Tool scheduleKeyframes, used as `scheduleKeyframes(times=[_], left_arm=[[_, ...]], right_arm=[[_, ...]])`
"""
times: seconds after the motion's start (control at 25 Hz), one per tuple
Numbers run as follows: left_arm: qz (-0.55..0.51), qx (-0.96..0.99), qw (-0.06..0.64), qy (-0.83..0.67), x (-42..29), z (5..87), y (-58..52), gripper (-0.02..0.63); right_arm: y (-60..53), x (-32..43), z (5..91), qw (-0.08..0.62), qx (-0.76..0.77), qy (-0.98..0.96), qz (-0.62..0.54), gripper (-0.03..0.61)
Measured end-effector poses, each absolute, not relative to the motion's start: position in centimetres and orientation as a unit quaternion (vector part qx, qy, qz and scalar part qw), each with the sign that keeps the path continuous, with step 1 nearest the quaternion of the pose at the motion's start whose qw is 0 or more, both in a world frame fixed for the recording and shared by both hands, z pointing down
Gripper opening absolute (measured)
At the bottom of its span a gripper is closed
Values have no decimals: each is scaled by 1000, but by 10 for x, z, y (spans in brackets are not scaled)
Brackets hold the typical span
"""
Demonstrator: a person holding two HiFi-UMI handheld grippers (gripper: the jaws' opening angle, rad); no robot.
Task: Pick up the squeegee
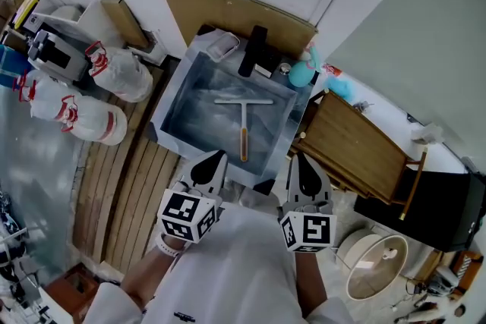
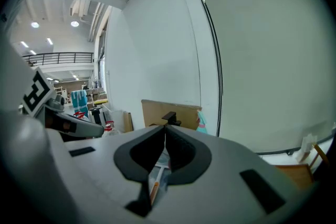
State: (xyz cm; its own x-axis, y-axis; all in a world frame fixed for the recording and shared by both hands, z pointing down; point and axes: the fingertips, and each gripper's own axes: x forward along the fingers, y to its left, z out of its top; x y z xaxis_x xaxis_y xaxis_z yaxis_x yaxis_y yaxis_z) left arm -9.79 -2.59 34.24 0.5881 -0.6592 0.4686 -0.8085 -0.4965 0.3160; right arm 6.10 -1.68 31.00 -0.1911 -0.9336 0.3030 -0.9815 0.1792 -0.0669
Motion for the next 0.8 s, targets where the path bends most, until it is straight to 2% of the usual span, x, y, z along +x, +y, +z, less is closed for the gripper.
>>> scheduleKeyframes(times=[0.44, 0.8], left_arm=[[191, 822, 309, -439, -62, 406, -78, 8], [228, 795, 344, -444, -41, 479, -118, 9]], right_arm=[[-57, 76, 337, 95, 610, -775, 138, 6], [-82, 75, 400, 125, 581, -785, 174, 6]])
